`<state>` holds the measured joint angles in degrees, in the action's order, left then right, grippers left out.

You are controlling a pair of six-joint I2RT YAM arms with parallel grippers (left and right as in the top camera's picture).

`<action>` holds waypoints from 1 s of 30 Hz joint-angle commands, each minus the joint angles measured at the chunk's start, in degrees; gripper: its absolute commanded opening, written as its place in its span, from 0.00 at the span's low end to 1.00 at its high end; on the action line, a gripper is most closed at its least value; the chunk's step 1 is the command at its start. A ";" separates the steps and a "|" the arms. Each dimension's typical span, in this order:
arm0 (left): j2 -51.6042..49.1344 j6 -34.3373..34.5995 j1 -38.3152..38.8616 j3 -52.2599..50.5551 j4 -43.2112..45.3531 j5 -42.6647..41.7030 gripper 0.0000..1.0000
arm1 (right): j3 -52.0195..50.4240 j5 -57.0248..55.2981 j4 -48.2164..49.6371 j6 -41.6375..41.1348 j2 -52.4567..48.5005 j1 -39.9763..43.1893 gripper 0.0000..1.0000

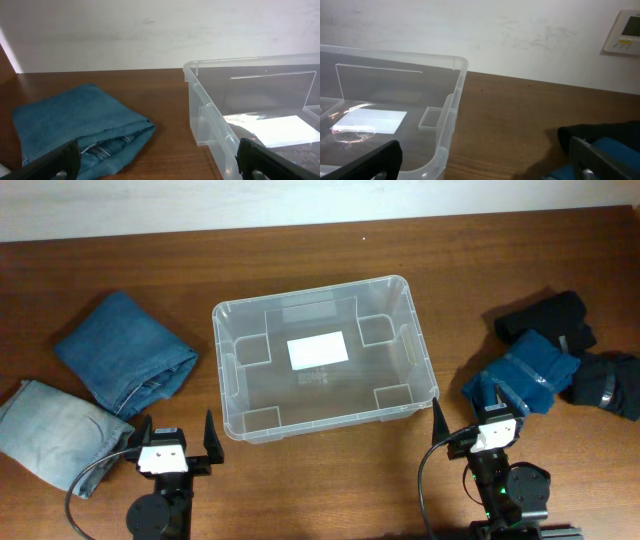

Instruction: Pack container

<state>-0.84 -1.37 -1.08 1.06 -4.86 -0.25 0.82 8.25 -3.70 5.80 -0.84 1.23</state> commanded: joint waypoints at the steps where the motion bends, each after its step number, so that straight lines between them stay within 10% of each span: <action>1: 0.55 -1.05 0.28 -0.48 0.22 -0.92 0.99 | -0.44 0.63 0.11 -0.31 0.48 -0.48 0.98; 12: -5.88 2.01 0.22 12.96 -5.29 -1.05 0.99 | 12.98 -7.58 -10.47 -6.95 -5.86 -0.42 0.98; 30: -61.11 1.97 0.17 62.03 -36.06 -1.55 0.99 | 77.02 -2.67 -55.17 -5.88 -75.54 13.81 0.98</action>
<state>-58.59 0.05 -1.08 57.04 -39.22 -0.73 72.82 2.00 -56.47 -0.01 -70.83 7.94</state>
